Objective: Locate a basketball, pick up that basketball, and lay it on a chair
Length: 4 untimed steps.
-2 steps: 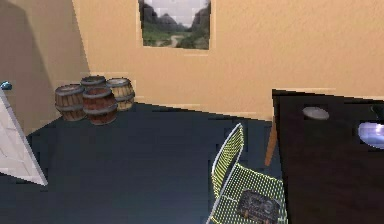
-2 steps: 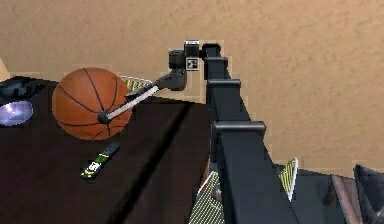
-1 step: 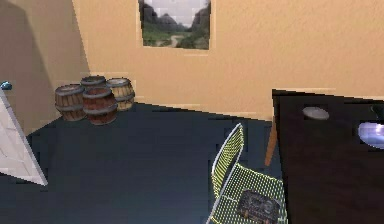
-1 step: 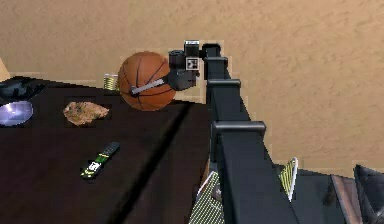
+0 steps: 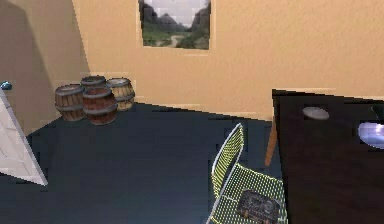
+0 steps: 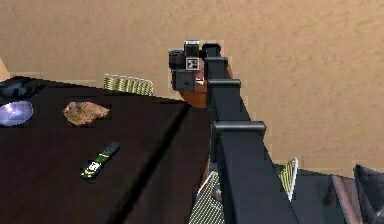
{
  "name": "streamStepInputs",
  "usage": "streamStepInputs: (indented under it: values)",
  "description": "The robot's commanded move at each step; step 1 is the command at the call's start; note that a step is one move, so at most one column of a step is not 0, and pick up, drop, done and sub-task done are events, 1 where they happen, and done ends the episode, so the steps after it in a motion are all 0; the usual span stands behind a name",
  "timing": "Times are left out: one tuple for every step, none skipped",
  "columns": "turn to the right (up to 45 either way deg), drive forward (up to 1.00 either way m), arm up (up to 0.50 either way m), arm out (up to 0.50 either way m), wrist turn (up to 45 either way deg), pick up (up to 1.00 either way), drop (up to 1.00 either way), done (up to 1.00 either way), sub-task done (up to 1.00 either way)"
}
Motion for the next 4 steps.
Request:
streamStepInputs:
  values:
    - [0.0, 0.00, 0.00, 0.00, 45.0, 0.00, 0.00, 0.00, 0.00]
    - [0.0, 0.00, -0.38, 0.00, 0.0, 0.00, 0.00, 0.00, 0.00]
    - [0.0, 0.00, -0.32, 0.00, 0.0, 0.00, 0.00, 0.00, 0.00]
    - [0.0, 0.00, 0.00, 0.00, 0.0, 0.00, 1.00, 0.00, 0.00]
